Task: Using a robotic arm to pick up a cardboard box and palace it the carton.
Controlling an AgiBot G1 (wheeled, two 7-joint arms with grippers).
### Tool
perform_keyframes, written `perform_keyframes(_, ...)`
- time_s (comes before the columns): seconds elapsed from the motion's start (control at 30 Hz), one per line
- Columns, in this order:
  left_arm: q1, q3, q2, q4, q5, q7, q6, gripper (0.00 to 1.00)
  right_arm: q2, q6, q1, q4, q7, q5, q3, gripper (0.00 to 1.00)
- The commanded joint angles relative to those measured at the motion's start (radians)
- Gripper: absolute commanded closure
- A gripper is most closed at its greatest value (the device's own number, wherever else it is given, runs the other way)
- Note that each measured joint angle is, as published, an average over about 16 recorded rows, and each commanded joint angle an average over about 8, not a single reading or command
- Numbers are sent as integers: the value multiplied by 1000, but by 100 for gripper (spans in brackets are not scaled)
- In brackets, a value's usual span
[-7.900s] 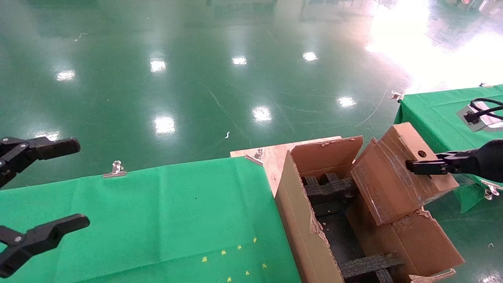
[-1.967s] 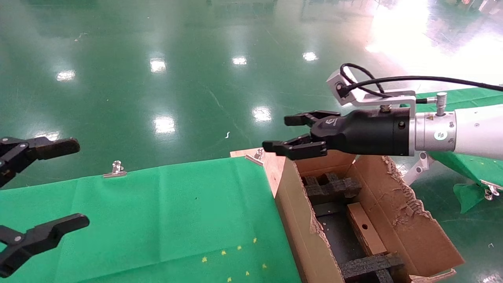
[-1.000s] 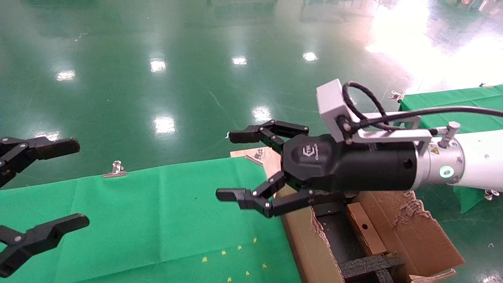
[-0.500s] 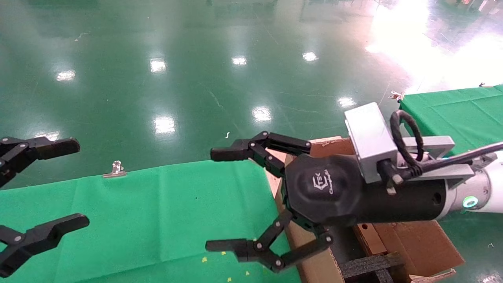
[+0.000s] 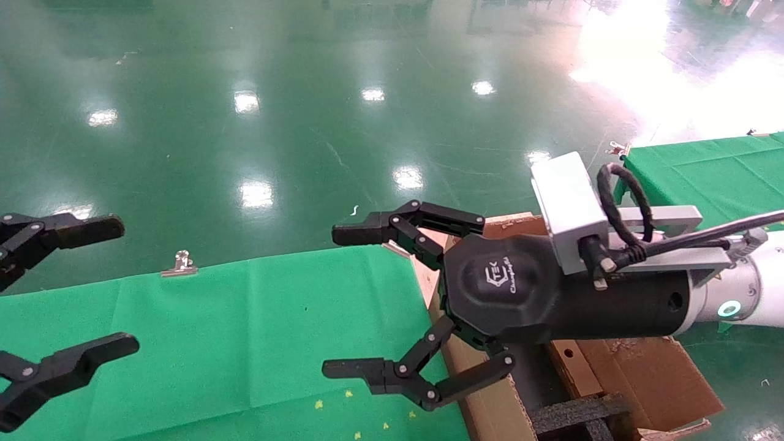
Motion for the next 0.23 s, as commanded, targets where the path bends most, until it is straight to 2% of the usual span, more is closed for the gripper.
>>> perform_keyframes(0.03, 0, 0, 0, 0, 0, 0, 0, 0, 1, 2, 2, -1, 1, -2, -3, 0)
perform_keyframes(0.23, 0, 0, 0, 0, 0, 0, 0, 0, 2, 4, 5, -3, 3, -4, -7, 0)
